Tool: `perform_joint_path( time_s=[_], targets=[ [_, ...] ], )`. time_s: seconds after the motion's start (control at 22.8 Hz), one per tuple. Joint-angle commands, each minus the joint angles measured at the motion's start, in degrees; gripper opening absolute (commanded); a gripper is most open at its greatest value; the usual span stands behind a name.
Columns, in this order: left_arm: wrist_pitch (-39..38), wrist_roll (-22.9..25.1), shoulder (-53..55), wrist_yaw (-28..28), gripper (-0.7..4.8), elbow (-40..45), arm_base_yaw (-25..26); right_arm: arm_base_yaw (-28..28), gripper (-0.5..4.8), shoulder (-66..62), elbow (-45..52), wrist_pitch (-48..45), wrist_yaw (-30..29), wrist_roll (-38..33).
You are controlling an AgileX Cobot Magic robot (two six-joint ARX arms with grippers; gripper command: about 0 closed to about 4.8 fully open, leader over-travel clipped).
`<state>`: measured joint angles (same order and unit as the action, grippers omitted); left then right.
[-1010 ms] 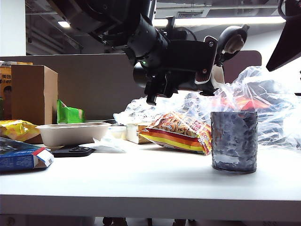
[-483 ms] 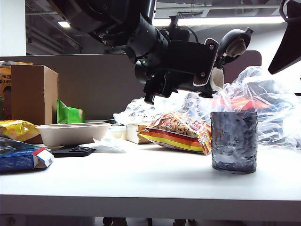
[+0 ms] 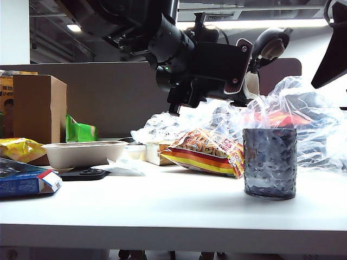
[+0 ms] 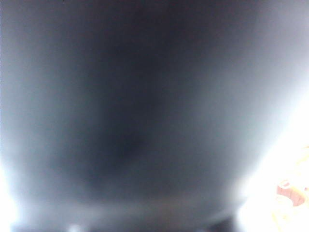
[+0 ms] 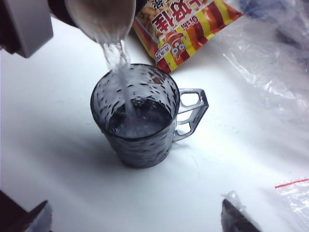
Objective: Pick up the black thermos, pour some water into the cup, then place the black thermos back on the table.
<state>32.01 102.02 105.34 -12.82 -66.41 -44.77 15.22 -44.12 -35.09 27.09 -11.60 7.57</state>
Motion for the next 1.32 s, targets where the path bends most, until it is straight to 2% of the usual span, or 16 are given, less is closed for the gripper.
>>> perform_joint_path(
  time_s=[0.04, 0.35, 0.44, 0.48, 0.53, 0.62, 0.79, 0.83, 0.97, 1.1, 1.19, 1.32],
  targets=[
    [4.07, 1.03, -0.61, 0.44, 0.79, -0.74, -0.07, -0.02, 4.79, 0.13, -0.15, -0.28, -0.15, 0.17],
    [4.09, 1.49, -0.63, 1.51, 0.79, -0.98, -0.07, -0.02, 4.79, 0.13, -0.15, -0.20, -0.17, 0.15],
    [4.02, -0.22, -0.63, 1.49, 0.79, -0.98, -0.07, 0.00, 4.79, 0.13, -0.15, -0.07, -0.15, 0.15],
    [4.02, -3.02, -0.63, 1.42, 0.79, -0.98, -0.04, 0.00, 4.79, 0.13, -0.15, -0.09, -0.15, 0.15],
    [4.04, -6.60, -0.63, 1.03, 0.79, -0.98, -0.04, 0.00, 4.79, 0.13, -0.15, -0.11, -0.17, 0.15],
    [3.76, -17.90, -0.63, 0.61, 0.79, -0.98, -0.04, 0.00, 4.79, 0.13, -0.15, -0.11, -0.55, 0.15],
    [1.79, -44.19, -0.63, -1.42, 0.79, -0.98, -0.07, 0.00, 4.79, 0.15, -0.15, -0.09, -1.68, -0.09],
    [1.40, -54.18, -0.63, -1.31, 0.79, -0.98, -0.07, 0.00, 4.79, 0.15, -0.15, -0.11, -1.68, -0.11],
    [1.40, -68.04, -0.63, -1.29, 0.79, -0.98, -0.09, 0.00, 4.79, 0.59, -0.15, -0.11, -1.66, -0.28],
    [1.40, -88.00, -0.61, -1.29, 0.79, -0.98, -0.09, -0.02, 4.79, 2.29, -0.17, -0.37, -1.66, -0.31],
    [1.51, -96.04, -0.61, 0.46, 0.79, -0.98, -0.17, -0.02, 4.79, 3.82, -0.20, -0.37, -1.55, -0.35],
    [2.14, -96.96, -0.63, 4.35, 0.79, -1.03, -0.17, -0.04, 4.79, 8.22, -0.20, 0.11, -1.40, -0.46]
  ],
)
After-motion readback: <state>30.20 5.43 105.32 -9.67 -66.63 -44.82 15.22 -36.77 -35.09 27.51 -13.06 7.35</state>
